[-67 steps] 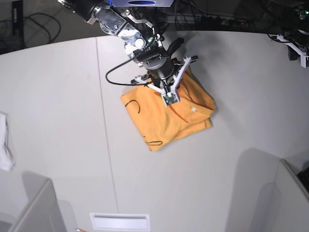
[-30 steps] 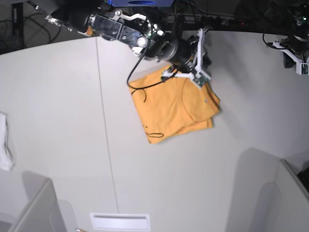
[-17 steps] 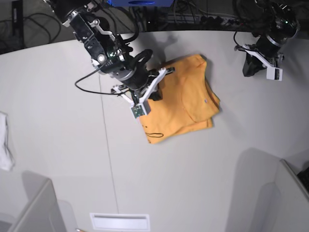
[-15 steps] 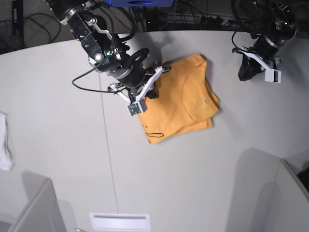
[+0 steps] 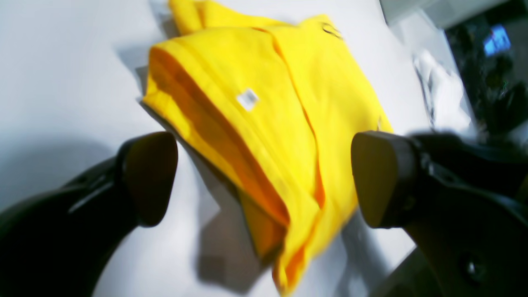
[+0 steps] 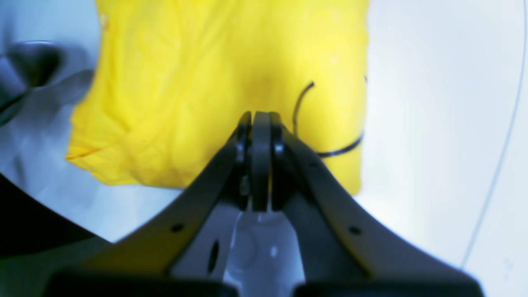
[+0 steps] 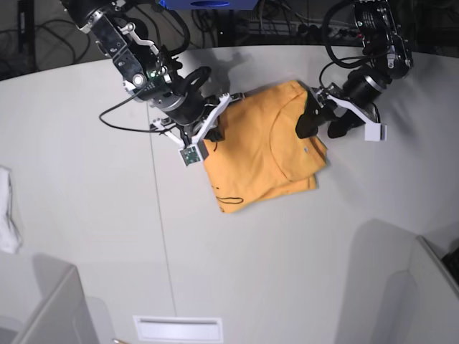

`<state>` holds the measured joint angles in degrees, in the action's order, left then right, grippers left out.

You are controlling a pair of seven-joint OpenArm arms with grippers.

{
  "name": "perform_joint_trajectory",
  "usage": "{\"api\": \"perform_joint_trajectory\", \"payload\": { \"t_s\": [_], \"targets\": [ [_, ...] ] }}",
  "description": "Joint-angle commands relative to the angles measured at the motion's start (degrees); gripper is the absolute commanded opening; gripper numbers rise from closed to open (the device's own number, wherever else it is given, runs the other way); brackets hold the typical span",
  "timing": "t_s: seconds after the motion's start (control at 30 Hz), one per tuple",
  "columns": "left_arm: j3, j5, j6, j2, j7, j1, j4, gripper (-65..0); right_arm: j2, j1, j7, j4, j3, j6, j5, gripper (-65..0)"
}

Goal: Fold the T-shirt properly
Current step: 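Grasp the bundle's collar edge with the left gripper, withdraw the right gripper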

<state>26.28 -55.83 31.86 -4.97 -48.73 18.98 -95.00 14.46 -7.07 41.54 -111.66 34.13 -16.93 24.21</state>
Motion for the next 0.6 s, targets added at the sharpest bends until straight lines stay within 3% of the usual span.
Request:
{"api": "perform_joint_trajectory", "payload": {
  "t_s": [0.0, 0.3, 0.5, 0.57],
  "targets": [
    [-0.39, -1.35, -0.96, -0.35, 0.95, -0.30, 0.01, 0.0, 0.18, 0.61, -1.32, -1.09, -0.15, 0.36, -0.07, -65.0],
    [-7.43, -1.35, -13.53, -0.43, 1.04, -4.96, 4.94, 0.0, 2.11, 0.61, -1.58, -1.18, -0.50, 0.27, 0.01, -65.0],
    [-12.44, -1.35, -17.66, -0.79, 1.13, -8.74, 8.36, 0.0, 2.38, -0.18, -2.29, -1.27, -0.59, 0.18, 0.01, -65.0],
    [-13.67, -1.35, -19.33, -0.79, 1.13, -9.44, 9.33, -4.1, 2.64, -1.32, -3.96, -1.27, -0.94, 0.18, -0.07, -65.0]
  ]
}}
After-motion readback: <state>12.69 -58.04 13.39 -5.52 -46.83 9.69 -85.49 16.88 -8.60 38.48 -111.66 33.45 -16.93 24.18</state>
